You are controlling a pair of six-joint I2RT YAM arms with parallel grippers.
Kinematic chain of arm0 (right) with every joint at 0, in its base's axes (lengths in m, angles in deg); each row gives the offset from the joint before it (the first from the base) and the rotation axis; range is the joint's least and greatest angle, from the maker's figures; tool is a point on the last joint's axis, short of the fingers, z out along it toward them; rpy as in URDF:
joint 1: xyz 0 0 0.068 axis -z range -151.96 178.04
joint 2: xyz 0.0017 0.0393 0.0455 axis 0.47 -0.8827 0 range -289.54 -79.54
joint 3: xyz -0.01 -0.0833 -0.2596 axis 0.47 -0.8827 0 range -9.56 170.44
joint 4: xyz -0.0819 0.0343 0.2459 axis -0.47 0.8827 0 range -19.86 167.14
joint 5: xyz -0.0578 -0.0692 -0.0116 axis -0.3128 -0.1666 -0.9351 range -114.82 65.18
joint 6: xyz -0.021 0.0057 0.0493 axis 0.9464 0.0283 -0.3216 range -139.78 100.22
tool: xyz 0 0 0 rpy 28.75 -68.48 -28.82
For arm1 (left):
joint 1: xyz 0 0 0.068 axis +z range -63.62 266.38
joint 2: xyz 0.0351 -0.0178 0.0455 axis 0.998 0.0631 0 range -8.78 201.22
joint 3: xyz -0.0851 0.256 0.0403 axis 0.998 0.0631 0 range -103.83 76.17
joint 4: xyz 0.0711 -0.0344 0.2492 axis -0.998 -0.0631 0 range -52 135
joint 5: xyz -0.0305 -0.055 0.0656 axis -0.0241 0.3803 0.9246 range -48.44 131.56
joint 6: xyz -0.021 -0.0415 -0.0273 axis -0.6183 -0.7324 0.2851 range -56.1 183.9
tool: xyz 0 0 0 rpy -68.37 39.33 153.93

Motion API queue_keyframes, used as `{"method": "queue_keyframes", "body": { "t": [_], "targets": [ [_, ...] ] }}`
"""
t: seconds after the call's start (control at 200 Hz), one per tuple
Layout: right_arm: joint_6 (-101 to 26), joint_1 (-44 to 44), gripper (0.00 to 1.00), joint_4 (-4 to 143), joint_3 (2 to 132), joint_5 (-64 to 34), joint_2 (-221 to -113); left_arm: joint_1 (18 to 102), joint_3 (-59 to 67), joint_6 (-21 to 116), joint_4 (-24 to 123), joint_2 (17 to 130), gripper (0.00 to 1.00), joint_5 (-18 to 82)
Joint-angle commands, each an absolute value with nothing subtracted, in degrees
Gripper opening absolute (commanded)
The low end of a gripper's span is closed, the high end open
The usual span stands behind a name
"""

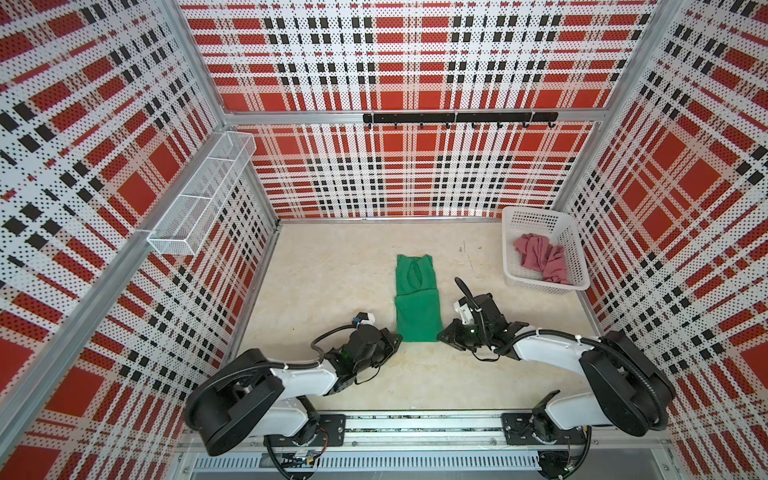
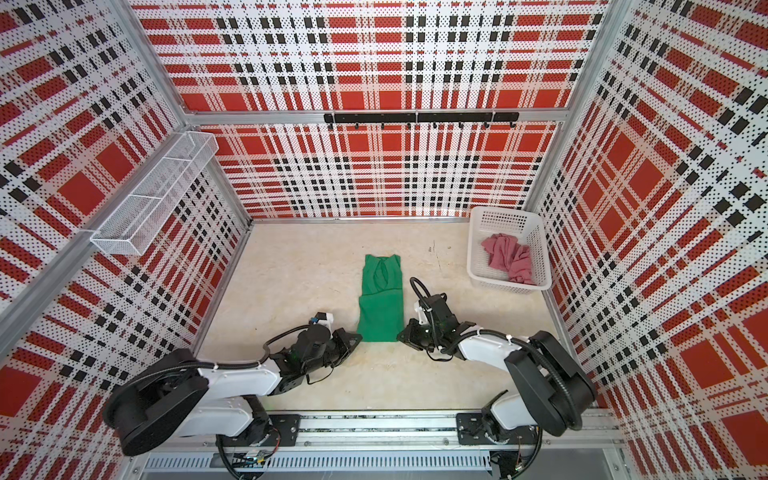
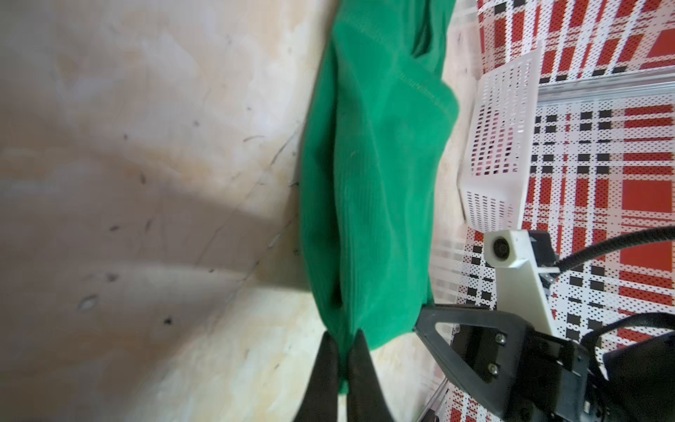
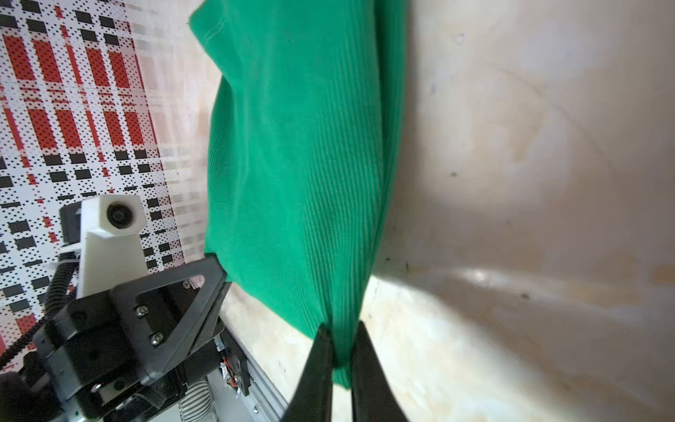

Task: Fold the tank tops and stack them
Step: 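Grasp the near folded edge of the green tank top with both grippers, then lift the near edge and fold it toward the far end with both grippers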

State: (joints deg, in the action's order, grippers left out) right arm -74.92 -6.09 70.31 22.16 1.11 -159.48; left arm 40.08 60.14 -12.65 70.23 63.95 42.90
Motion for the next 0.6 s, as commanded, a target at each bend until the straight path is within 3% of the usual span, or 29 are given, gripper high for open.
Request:
{"method": "queue_keyframes", "body": {
  "t": [0.0, 0.306, 0.596],
  "targets": [
    [-70.4, -6.6, 0.00, 80.2, 26.7, -0.5, -156.0, 40.4, 54.9, -7.6, 56.9, 59.0, 0.00, 48.9],
    [-61.0, -6.1, 0.00, 91.1, 40.5, -3.6, -158.1, 46.8, 44.5, 4.6, 48.4, 59.1, 0.00, 45.6],
    [-52.2, -2.4, 0.00, 94.6, 54.0, -4.2, -167.5, 53.7, 34.9, 15.1, 50.6, 69.4, 0.00, 40.2]
  ]
}}
